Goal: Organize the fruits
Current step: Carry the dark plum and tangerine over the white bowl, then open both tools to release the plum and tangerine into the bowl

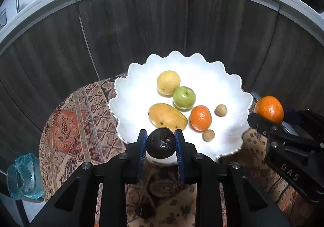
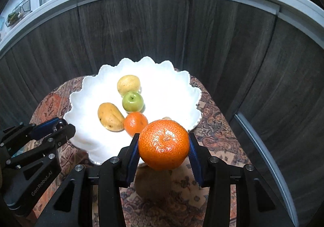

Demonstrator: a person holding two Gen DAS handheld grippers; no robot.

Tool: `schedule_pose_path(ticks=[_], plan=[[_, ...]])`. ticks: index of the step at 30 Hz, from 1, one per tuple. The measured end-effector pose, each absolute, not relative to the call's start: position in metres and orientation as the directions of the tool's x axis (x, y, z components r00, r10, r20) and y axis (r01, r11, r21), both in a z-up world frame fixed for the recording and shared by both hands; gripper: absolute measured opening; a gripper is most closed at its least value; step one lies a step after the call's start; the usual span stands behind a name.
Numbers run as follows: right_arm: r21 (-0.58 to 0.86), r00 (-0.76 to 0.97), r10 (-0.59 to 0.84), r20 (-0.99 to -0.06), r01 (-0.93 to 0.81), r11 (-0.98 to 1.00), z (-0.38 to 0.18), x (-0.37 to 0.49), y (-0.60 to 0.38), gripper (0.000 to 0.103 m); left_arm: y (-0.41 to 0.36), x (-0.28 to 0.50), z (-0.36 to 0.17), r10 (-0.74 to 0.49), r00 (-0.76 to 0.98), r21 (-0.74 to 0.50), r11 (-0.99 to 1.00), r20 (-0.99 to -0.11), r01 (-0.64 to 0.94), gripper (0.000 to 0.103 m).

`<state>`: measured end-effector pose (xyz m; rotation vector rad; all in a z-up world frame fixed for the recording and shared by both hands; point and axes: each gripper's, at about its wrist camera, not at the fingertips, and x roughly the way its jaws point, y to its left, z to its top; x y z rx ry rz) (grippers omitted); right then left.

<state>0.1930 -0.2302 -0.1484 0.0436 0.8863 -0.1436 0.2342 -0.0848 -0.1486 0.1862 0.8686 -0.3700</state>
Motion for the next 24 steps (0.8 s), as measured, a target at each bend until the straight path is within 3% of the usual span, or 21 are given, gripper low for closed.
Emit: schedule_pose_path(ticks=[22, 24], plan=[[0.002, 0.555, -0.058, -0.830, 0.107, 0.994, -0.183, 0.228, -0.233, 0.046, -0.096, 0.268, -0.180, -0.226, 0.535, 0.002, 0.920, -0.814, 0.392, 0.028], [-0.008, 0.552, -0.067, -0.831, 0.109, 0.994, -0.184, 0.228, -0.233, 0.047, -0.096, 0.267, -0.182, -0.218, 0.534, 0.008, 0.921, -0.817, 0.390, 0.034]])
